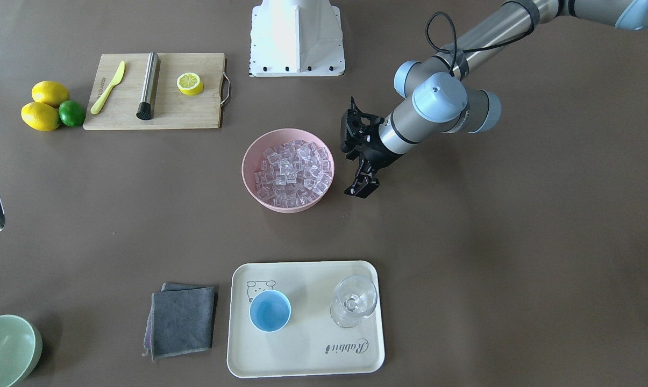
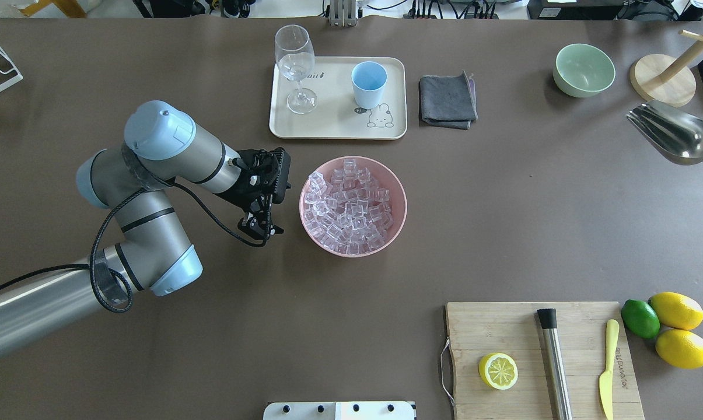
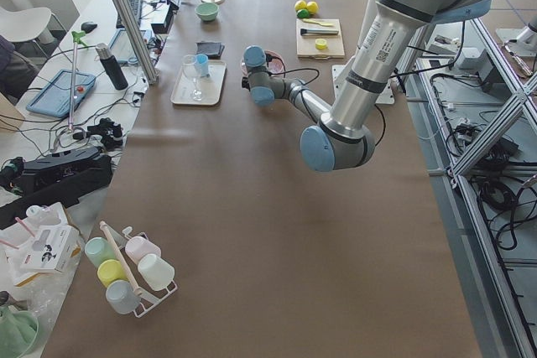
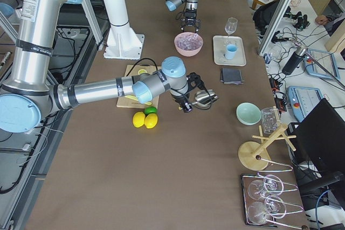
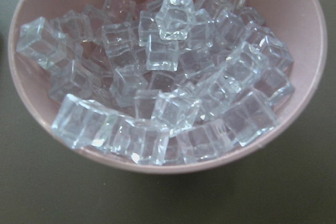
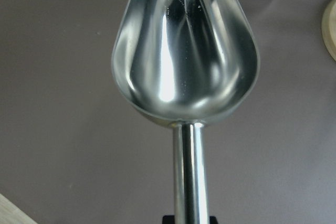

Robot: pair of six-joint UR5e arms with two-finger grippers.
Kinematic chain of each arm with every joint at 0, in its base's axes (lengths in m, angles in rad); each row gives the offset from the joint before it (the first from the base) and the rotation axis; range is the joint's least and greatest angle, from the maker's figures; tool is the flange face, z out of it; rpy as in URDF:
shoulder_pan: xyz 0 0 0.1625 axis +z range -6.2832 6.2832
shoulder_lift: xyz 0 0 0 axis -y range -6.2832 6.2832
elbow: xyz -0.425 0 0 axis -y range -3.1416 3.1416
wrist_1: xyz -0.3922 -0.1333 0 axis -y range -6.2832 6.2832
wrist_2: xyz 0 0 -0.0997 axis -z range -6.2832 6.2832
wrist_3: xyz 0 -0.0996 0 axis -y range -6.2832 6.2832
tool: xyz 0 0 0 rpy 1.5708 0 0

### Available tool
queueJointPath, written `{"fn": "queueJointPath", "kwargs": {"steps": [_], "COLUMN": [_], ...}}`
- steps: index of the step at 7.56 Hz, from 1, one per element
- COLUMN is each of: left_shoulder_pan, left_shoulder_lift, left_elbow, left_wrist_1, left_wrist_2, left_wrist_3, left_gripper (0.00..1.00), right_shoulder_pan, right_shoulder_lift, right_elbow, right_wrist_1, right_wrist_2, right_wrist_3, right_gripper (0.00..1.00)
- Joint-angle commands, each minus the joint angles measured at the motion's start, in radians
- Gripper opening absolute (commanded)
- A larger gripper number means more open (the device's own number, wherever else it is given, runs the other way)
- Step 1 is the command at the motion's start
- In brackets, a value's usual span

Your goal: Put ice in cup with scoop

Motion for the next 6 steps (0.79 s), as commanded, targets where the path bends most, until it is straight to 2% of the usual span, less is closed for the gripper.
{"fn": "queueJointPath", "kwargs": {"steps": [1, 3, 4, 6], "left_shoulder_pan": [-0.002, -0.011, -0.009, -0.005], "left_shoulder_lift": [-0.014, -0.011, -0.014, -0.02], "left_elbow": [0.021, 0.03, 0.033, 0.047], "left_wrist_1": [0.001, -0.002, -0.002, -0.004], "left_wrist_2": [0.0, -0.002, -0.002, -0.002], "left_wrist_3": [0.0, 0.002, -0.002, -0.029], "left_gripper": [0.99, 0.99, 0.99, 0.99], "right_shoulder_pan": [-0.127, -0.28, -0.343, -0.422], "right_shoulder_lift": [0.14, 0.373, 0.511, 0.671], "right_elbow": [0.189, 0.259, 0.262, 0.262], "right_wrist_1": [-0.344, -0.675, -0.861, -1.092], "right_wrist_2": [-0.031, -0.12, -0.166, -0.272], "right_wrist_3": [-0.207, -0.221, -0.221, -0.238], "right_gripper": [0.0, 0.0, 0.0, 0.0]}}
